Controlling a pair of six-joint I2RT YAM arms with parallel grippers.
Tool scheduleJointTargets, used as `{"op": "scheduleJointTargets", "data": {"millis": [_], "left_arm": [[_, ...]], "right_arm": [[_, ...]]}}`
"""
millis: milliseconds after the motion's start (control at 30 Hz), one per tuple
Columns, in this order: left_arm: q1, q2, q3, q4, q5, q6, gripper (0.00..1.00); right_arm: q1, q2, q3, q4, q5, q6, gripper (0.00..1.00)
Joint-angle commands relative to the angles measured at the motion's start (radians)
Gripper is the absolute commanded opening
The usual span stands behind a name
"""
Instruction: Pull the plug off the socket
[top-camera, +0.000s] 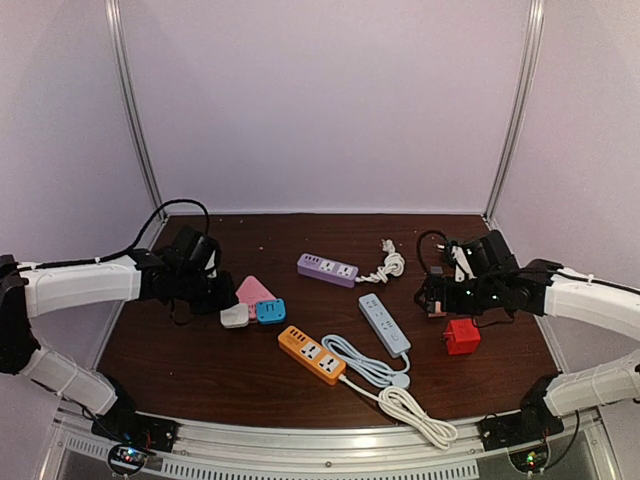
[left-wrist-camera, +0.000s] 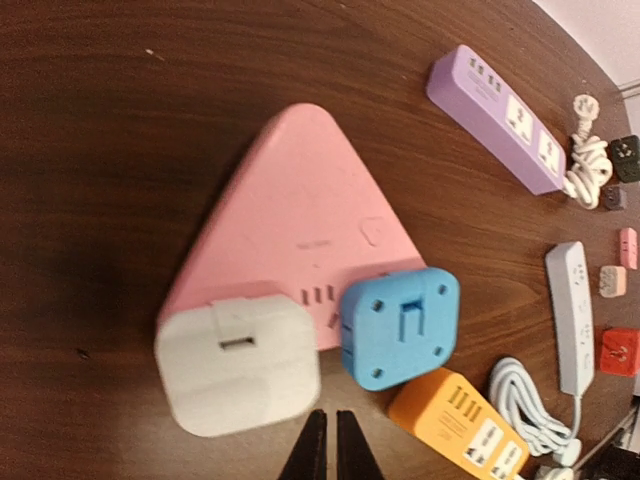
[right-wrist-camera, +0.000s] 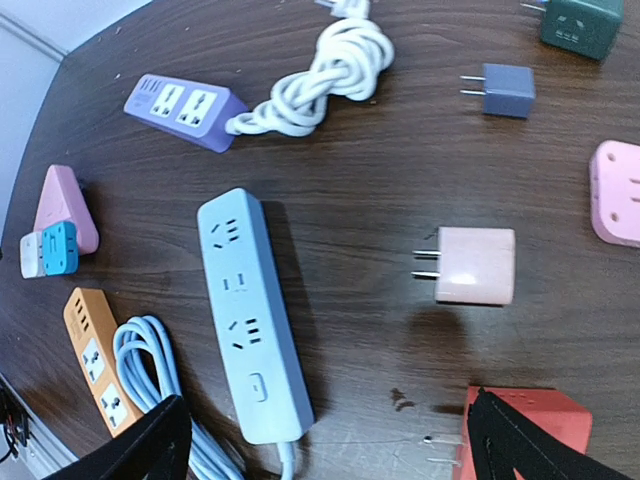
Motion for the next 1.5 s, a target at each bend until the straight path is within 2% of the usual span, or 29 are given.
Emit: {"op": "scheduleJointTargets", "data": {"millis": [0, 67, 200, 333, 433, 567, 700, 1100, 1267, 1467], "left_arm": [[0.075, -0.005, -0.027, -0.039, -0.078, 0.056, 0.16], [0.082, 0.001, -0.024, -0.065, -0.108, 0.069, 0.24], [0.083, -0.041, -0.083, -0.054, -0.086, 0.031, 0.53], [0.083, -0.149, -0.21, 0.05, -0.042, -0.077, 0.8], [0.083, -0.219, -0.316, 0.182, -0.03, -0.171, 0.91], [0.08, -0.23, -0.442, 0.459, -0.004, -0.321, 0.92], [0.062, -0.204, -0.497, 0.616, -0.004, -0.426, 0.92], [0.004, -0.16, -0.514, 0.661, -0.077, -0.593, 0.92], [-0.011, -0.112, -0.533, 0.739, -0.087, -0.633, 0.92], [-0.011, -0.036, -0.54, 0.856, -0.093, -0.641, 0.92]], "right_arm": [[0.104, 0.109, 0.087, 0.042, 0.092, -0.02, 0.98], [0.143, 0.168, 0.137, 0.059, 0.098, -0.03, 0.97], [0.204, 0.313, 0.258, 0.082, 0.098, -0.071, 0.97], [0.244, 0.456, 0.393, 0.109, 0.06, -0.126, 0.98], [0.268, 0.56, 0.485, 0.141, 0.027, -0.164, 0.97], [0.293, 0.688, 0.612, 0.181, -0.028, -0.202, 0.95], [0.319, 0.815, 0.738, 0.204, -0.062, -0.237, 0.91], [0.364, 1.185, 1.12, 0.156, -0.1, -0.252, 0.79], [0.372, 1.281, 1.25, 0.091, -0.072, -0.26, 0.72], [0.401, 1.275, 1.212, 0.06, -0.035, -0.27, 0.68]]}}
